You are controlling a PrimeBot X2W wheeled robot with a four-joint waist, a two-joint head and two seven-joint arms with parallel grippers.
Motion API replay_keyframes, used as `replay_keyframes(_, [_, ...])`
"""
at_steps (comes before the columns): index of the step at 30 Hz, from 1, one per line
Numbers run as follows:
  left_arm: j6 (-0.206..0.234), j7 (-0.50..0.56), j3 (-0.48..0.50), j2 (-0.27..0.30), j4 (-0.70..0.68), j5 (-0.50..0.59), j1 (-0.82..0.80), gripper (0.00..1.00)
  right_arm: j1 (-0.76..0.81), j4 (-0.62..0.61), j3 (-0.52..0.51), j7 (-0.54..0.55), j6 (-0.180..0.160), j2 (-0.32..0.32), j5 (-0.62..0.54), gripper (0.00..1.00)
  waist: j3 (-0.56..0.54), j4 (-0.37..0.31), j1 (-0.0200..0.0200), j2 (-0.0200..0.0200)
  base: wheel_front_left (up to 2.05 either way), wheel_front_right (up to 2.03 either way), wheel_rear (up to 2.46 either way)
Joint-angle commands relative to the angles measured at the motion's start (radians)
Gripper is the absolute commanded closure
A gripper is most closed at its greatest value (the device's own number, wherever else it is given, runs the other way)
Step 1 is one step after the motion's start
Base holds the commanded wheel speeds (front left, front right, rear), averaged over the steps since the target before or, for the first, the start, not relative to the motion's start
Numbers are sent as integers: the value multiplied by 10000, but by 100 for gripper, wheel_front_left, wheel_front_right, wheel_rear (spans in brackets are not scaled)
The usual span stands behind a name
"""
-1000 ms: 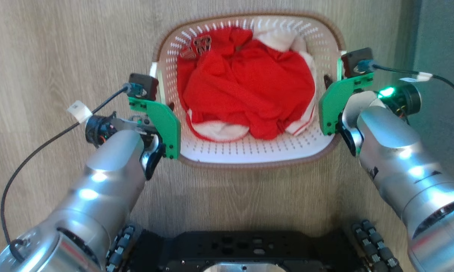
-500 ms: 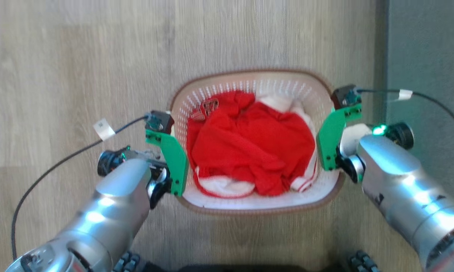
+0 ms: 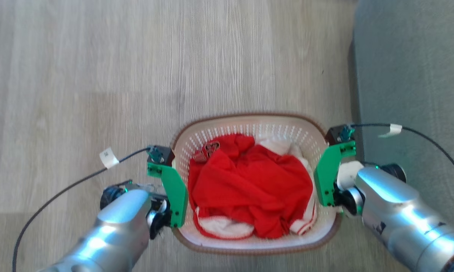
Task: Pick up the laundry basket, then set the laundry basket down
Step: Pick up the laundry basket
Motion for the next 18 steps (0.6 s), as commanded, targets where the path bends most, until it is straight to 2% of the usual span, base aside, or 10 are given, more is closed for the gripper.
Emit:
replay_keyframes(1, [-253,80,-44,-43,-496,-66,-130,100,435,-413,411,58,77,168,35,100,-813,25,1,-1,0,0,0])
replay_keyframes(7, [-254,520,-275,84,-648,-314,157,100,832,-502,742,112,77,111,529,100,-1803,101,1,-1,0,0,0])
replay_keyframes(18, [-254,1009,-502,613,-1229,-614,815,100,1371,-362,1211,180,77,377,1084,100,-3129,91,1,-1,0,0,0])
